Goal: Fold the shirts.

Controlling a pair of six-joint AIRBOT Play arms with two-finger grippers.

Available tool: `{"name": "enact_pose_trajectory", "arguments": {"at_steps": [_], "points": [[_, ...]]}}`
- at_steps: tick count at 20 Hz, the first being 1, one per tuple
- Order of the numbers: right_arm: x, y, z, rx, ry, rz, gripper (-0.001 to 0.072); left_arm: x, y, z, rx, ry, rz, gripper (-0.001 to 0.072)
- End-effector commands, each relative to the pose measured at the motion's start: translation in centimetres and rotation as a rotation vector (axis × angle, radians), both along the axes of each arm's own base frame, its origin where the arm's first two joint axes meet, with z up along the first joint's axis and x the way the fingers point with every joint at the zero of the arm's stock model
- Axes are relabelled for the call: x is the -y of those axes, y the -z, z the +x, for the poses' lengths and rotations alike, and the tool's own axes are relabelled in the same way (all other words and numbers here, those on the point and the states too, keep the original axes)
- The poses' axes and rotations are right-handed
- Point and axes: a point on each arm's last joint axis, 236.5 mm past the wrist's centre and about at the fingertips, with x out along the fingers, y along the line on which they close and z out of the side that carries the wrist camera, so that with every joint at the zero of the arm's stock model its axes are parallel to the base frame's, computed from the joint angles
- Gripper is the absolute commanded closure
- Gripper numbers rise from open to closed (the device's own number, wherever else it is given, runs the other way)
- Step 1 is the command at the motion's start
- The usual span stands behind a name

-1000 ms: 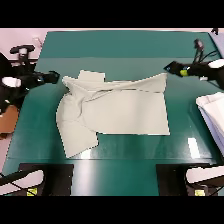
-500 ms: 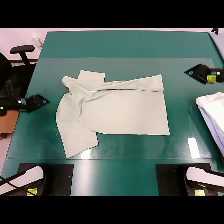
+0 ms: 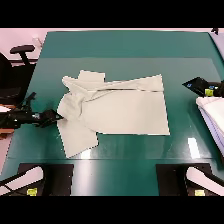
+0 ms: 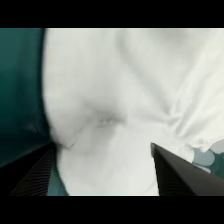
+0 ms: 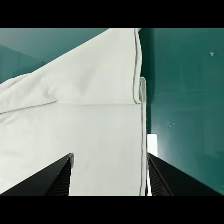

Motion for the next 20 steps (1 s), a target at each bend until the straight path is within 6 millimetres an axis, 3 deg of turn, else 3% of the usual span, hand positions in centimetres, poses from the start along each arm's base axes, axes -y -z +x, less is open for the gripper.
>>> {"name": "enact_pose_trajectory", "arguments": {"at_steps": [1, 3, 4, 5, 6, 9, 15, 20], "points": [[-0.2, 0.0, -0.3, -0.001, 0.001, 0.008, 0.0189, 2.0, 1.1, 0.0, 0.009, 0.058, 0.037, 0.0024], [-0.6, 0.1, -0.6, -0.011, -0.013, 0.015, 0.0189, 1.9, 1.4, 0.3, 0.020, 0.055, 0.056, 0.0042], [-0.7, 0.2, -0.8, -0.017, -0.021, 0.019, 0.0190, 1.8, 1.4, 0.4, 0.023, 0.054, 0.064, 0.0168], [-0.9, 0.2, -1.0, -0.023, -0.028, 0.021, 0.0189, 1.6, 1.5, 0.5, 0.029, 0.055, 0.075, 0.0373], [-1.0, 0.3, -1.1, -0.028, -0.035, 0.023, 0.0190, 1.6, 1.5, 0.6, 0.037, 0.061, 0.078, 0.0650], [-0.9, 2.5, -2.9, -0.133, -0.078, 0.009, 0.0190, 1.7, 1.2, 0.5, 0.043, 0.080, 0.073, 0.0677], [-1.8, 11.6, -11.5, -0.470, -0.034, 0.267, 0.0213, 2.3, 0.8, -0.1, 0.028, 0.105, 0.047, 0.0677], [-3.6, 15.8, -15.7, -0.562, 0.001, 0.330, 0.0211, 2.4, 0.8, -0.2, 0.025, 0.109, 0.042, 0.0678]]}}
